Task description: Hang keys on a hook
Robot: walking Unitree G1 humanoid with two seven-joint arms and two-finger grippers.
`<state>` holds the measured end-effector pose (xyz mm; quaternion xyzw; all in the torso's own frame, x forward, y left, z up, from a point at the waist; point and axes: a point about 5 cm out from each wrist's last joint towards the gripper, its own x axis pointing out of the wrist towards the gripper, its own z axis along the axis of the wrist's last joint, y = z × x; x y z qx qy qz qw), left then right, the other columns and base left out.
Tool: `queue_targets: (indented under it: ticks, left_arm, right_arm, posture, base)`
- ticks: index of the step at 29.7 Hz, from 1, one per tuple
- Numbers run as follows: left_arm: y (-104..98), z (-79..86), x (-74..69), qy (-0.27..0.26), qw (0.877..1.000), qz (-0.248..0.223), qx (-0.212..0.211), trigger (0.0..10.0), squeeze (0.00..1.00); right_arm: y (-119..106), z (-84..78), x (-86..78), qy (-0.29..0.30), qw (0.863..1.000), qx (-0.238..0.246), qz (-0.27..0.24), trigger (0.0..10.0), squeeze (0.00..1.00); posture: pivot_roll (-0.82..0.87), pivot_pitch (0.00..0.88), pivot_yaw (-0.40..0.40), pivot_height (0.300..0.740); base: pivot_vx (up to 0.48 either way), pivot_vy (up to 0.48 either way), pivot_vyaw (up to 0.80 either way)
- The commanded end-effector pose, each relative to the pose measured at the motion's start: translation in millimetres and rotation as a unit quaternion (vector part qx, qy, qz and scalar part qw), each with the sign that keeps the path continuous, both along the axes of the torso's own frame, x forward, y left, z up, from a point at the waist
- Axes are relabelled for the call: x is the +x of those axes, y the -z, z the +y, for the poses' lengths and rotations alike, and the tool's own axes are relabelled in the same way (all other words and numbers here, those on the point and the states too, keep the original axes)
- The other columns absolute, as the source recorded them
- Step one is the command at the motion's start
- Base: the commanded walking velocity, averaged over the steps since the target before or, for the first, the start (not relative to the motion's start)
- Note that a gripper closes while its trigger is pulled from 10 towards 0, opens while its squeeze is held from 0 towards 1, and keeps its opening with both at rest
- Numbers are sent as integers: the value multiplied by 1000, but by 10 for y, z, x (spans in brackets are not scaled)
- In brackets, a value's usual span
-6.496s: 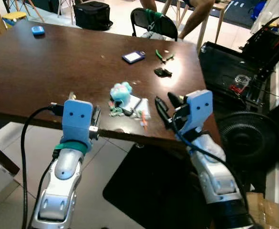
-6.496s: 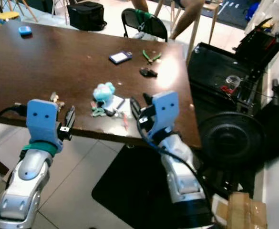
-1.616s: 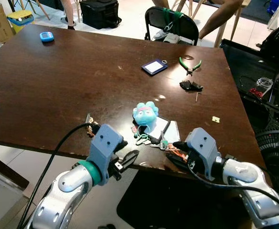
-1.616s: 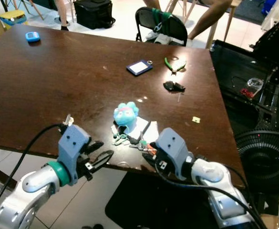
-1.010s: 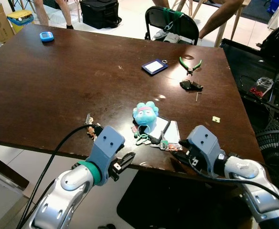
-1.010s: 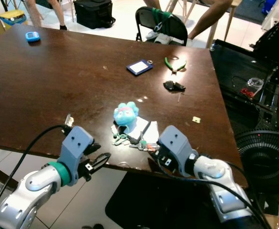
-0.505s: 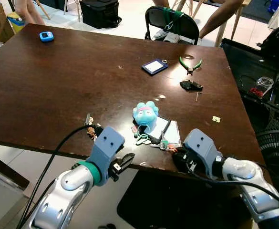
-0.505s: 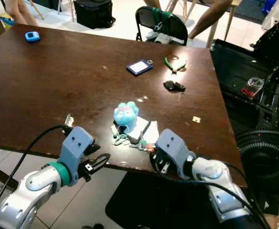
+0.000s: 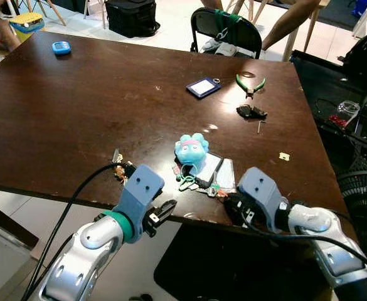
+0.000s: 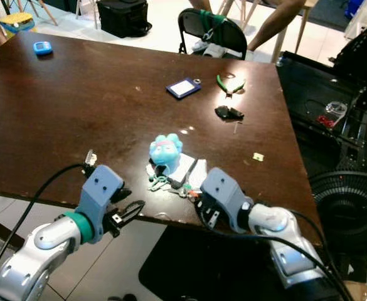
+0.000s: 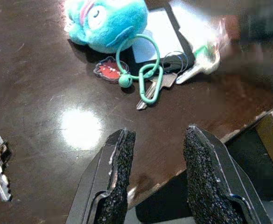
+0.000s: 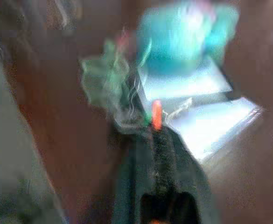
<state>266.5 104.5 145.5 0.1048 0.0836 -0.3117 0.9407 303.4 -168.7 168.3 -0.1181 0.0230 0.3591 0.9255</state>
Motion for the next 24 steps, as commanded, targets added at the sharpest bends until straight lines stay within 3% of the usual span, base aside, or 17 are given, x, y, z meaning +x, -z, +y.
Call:
queue_targets:
  ticks: [1,2,3,5,11,15,24]
  left_arm:
    - [25,2,-6,-6,1000,4,-5,10000,0]
    - [25,2,-6,-6,1000,4,-5,10000,0]
    - [13,8,0,-10,1000,0,-10,10000,0]
    - [1,12,5,-14,1000,-4,-13,10000,0]
    - [-50,45,37,-38,999,-22,-31,10000,0]
    - [-165,155,115,-110,990,-71,-58,10000,0]
    - [-179,259,179,-175,979,-89,-57,10000,0]
  right_arm:
    - [-552,97,-13,7,983,162,-82,10000,0]
    - [-552,97,-13,7,983,162,-82,10000,0]
    - [-678,135,-27,14,972,211,-102,10000,0]
    - [-713,160,-26,24,967,231,-108,10000,0]
    - [-662,252,-10,49,963,241,-111,10000,0]
    - [-581,369,26,101,955,249,-123,10000,0]
    - [-562,426,34,118,953,251,-120,10000,0]
  posture:
    - [-87,128,78,740]
    - [-87,128,78,740]
    - [-86,126,78,740]
    - [-86,126,78,740]
    - [-82,119,72,740]
    - [-75,104,61,740]
    - [-73,90,54,740]
  base:
    - [0,0,0]
    - [0,0,0]
    - [0,0,0]
    - [0,0,0]
    - [0,0,0]
    - [0,0,0]
    - [0,0,0]
